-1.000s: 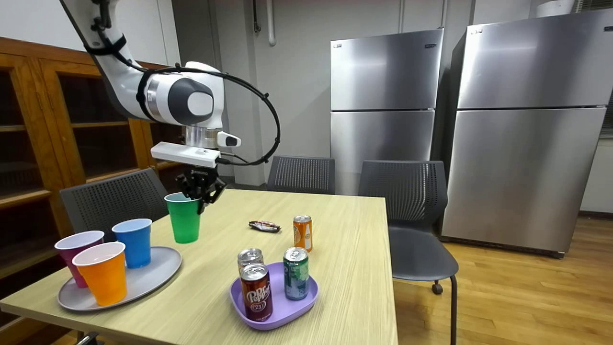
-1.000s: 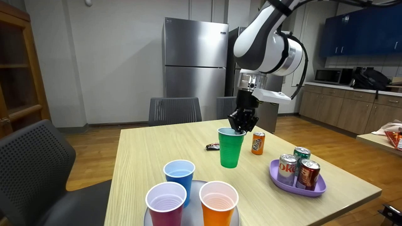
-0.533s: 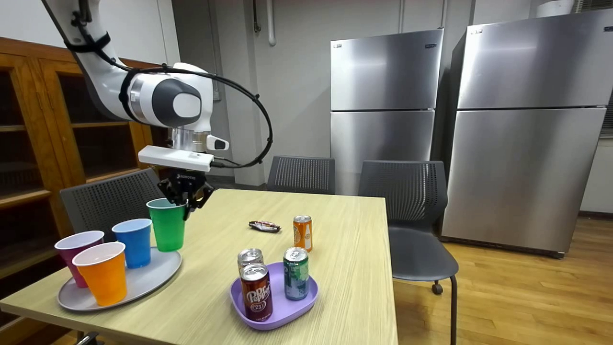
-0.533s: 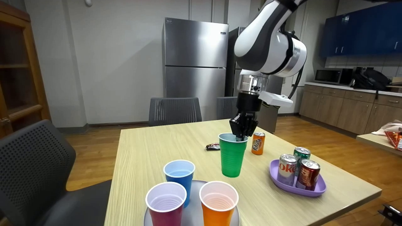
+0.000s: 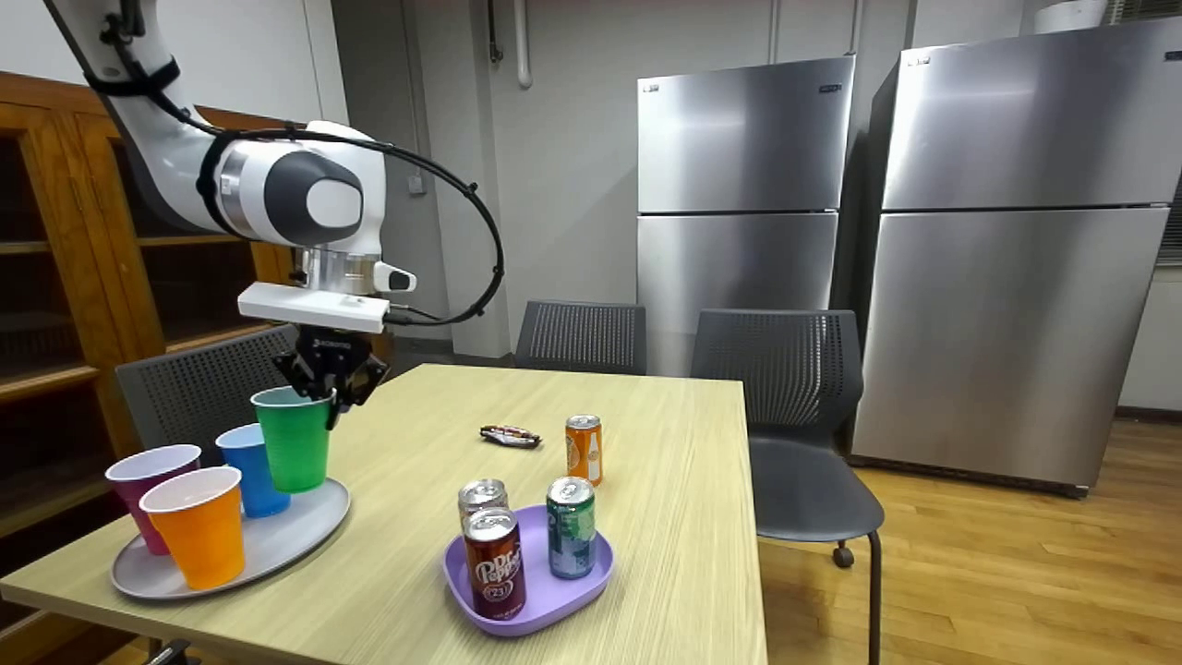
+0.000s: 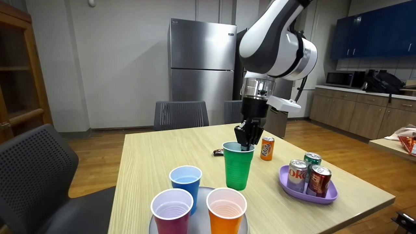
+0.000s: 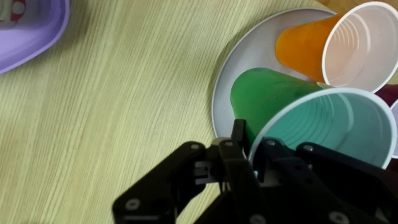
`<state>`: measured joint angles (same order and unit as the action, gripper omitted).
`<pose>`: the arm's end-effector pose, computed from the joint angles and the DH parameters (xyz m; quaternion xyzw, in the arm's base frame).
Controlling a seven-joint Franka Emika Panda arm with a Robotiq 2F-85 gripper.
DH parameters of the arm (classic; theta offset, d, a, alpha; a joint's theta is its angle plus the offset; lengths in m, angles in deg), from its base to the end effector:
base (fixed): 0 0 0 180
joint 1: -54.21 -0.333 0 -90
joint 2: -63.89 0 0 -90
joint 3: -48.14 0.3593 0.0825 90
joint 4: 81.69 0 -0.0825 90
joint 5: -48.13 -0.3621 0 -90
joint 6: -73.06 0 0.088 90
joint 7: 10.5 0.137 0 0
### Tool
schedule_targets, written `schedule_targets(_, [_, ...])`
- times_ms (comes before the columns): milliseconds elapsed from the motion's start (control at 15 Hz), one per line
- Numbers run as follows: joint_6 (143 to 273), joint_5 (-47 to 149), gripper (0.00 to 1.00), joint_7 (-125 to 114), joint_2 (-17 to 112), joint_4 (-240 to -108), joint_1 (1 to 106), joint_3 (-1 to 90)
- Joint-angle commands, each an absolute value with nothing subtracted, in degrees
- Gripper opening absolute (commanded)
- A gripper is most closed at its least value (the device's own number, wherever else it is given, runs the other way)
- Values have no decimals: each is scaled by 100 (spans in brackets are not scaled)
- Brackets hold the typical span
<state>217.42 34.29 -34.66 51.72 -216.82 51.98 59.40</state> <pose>0.4883 0.1197 0.2676 -0.9703 -0.2239 0.0170 0.0903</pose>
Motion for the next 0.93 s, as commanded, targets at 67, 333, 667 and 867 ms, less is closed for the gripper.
schedule_targets(67, [21983, 3467, 1, -3348, 5279, -21828, 5032, 6021])
schedule_targets(333, [22224, 3615, 1, -3130, 5151, -21792, 4871, 5998])
schedule_targets(667, [22639, 4067, 1, -2619, 4892, -21776, 4687, 5915])
schedule_targets(867, [22876, 4426, 1, -2202, 4716, -21769, 4597, 5841])
